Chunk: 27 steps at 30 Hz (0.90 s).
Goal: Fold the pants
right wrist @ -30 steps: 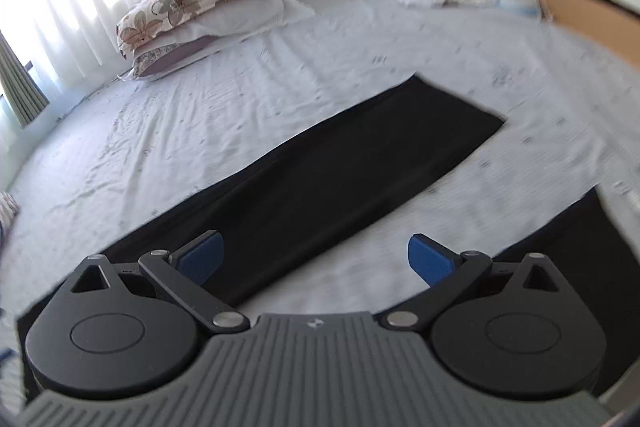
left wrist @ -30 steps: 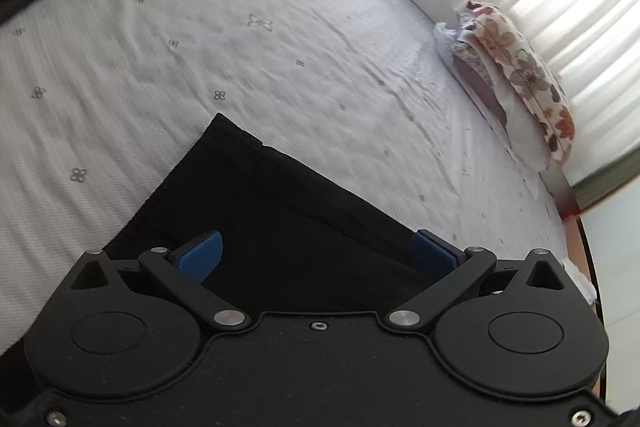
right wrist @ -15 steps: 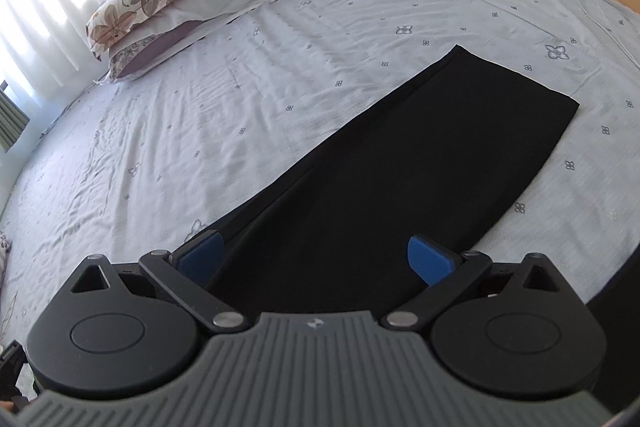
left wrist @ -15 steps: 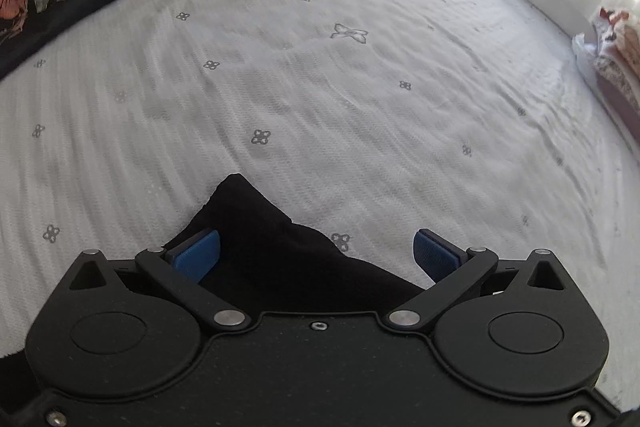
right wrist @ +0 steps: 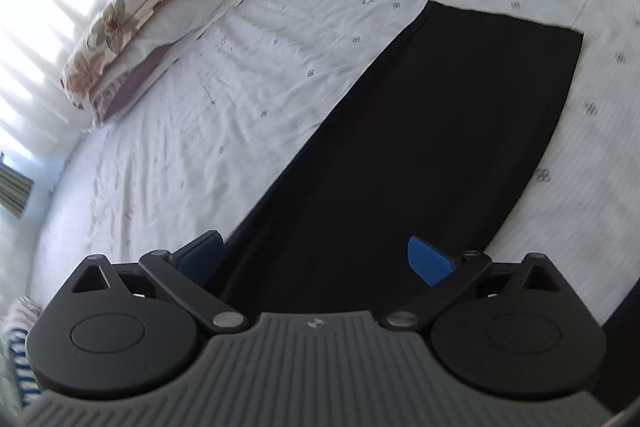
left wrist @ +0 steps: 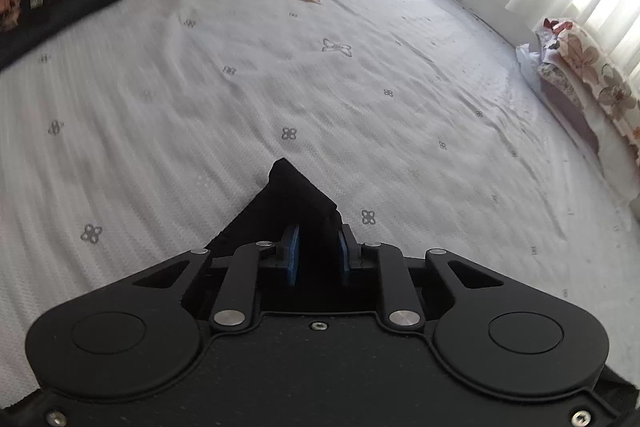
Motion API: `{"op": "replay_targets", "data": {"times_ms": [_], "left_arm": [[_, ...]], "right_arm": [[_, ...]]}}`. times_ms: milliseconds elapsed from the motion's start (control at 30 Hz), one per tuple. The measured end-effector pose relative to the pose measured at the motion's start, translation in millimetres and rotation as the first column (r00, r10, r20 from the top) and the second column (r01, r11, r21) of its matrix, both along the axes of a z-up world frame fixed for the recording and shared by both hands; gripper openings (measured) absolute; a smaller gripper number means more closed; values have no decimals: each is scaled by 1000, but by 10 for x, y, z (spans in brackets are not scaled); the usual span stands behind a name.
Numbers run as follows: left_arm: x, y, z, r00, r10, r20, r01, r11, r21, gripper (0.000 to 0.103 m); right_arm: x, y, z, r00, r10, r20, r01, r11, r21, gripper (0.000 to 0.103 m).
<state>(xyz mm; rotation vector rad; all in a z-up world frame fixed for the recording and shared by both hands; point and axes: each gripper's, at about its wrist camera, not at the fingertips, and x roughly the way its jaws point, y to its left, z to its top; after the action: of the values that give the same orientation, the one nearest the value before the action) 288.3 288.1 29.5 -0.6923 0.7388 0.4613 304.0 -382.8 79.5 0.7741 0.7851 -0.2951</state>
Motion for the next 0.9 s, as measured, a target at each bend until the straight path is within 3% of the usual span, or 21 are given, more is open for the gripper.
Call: {"op": "replay_targets", "data": {"times_ms": [67,200,400,500,600,900], "left_arm": [[-51,109,-41,1000,-7,20,8,998,-68,18],[-79,175,-88,999,-33,40,36,995,-88,18],[-123,458,-238,994,-57,92,76,972,-224,18],[-99,497,-264,991,-91,101,112,969,-220,18],[-74,514,-281,988,-110,105,130,968,-215,18],[-58,489,-299,983,-144,115,163,970,-179,18]], "right_arm": [[35,-22,-36,1000,-16,25,15,999,41,103],[173,22,-135,998,-36,42,33,998,61,103],[477,94,-226,999,-47,24,49,996,-76,89],[650,-34,-280,996,-86,10,86,988,-132,81],[813,-303,-375,988,-151,-8,149,981,-121,76],[1359,-670,-671,981,-189,-31,184,975,-129,76]]}}
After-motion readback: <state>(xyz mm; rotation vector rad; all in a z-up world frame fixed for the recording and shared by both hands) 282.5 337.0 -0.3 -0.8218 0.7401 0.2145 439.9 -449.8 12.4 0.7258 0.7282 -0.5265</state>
